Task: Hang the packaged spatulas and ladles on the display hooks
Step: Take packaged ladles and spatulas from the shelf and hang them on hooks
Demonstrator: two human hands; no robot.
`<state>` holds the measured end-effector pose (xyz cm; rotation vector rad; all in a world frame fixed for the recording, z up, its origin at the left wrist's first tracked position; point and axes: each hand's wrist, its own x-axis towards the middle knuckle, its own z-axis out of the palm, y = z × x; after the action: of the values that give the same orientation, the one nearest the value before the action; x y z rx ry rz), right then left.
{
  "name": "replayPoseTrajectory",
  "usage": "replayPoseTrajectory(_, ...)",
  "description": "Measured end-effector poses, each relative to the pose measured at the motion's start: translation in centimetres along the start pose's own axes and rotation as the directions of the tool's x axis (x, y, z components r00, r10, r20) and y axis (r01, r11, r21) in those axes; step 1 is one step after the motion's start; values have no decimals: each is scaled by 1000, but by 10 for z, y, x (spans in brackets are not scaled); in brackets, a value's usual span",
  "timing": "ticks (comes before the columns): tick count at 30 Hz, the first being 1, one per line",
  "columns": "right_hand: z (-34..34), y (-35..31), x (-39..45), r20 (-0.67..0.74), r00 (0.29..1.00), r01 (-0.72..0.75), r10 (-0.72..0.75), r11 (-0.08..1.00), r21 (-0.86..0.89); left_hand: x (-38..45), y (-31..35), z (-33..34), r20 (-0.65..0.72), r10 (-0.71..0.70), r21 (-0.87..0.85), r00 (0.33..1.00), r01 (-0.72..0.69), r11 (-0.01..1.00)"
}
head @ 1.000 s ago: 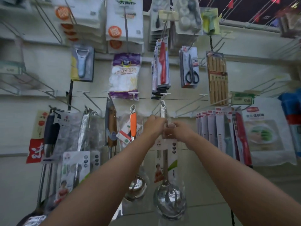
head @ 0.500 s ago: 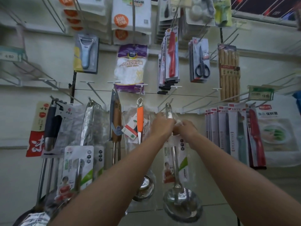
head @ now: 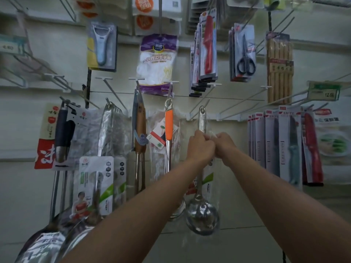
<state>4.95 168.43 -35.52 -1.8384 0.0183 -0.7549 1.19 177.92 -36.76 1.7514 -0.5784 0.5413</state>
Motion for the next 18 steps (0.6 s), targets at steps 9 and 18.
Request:
replayPoseTrajectory(9,-24,44,-43,89,995,-39,39,999,2,-24,-39,32,121,-123,-26,985,127,992)
replayPoseTrajectory(18,-59,119,-81,122,976,-178,182,983,-48,-70,-76,89,229,-228,-80,946,251,965)
